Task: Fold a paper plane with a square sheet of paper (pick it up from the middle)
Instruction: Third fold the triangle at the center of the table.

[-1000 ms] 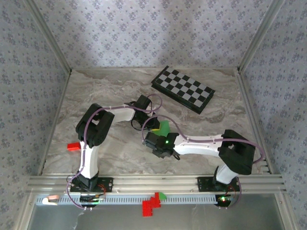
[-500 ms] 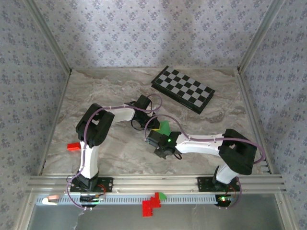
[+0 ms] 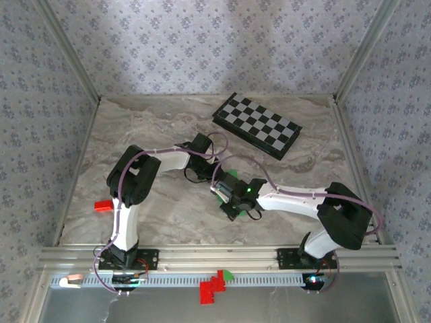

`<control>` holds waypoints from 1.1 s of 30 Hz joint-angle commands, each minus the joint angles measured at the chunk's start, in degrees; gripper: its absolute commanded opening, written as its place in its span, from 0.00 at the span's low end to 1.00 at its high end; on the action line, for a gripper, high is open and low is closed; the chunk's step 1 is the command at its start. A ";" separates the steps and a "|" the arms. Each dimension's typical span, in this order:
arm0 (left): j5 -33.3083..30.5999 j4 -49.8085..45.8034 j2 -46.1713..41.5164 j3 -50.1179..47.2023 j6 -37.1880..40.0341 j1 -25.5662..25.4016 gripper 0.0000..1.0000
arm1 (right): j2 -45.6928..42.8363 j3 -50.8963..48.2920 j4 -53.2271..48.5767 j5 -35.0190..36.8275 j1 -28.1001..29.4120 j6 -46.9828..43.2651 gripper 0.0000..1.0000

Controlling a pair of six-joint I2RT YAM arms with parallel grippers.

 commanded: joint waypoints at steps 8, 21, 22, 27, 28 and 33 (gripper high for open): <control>0.31 -4.00 1.89 0.97 2.59 0.02 0.10 | -1.26 -0.32 5.28 -12.58 -2.92 2.72 0.01; 0.05 -4.79 2.60 1.40 3.84 0.12 0.09 | -0.04 0.39 4.00 -14.64 -8.11 -0.23 0.06; 0.04 -4.66 2.64 1.38 3.76 0.02 0.09 | 0.13 0.42 3.93 -14.69 -8.55 -0.46 0.06; 0.18 -4.53 2.78 1.35 3.49 -0.01 0.09 | 1.66 1.12 3.05 -14.26 -10.19 -1.44 0.06; 0.13 -4.56 2.66 1.37 3.42 0.02 0.09 | 2.09 1.21 3.14 -14.16 -10.55 -1.36 0.06; 0.13 -4.60 2.49 1.35 3.32 0.02 0.09 | 3.59 1.16 3.99 -14.16 -11.59 -1.11 0.06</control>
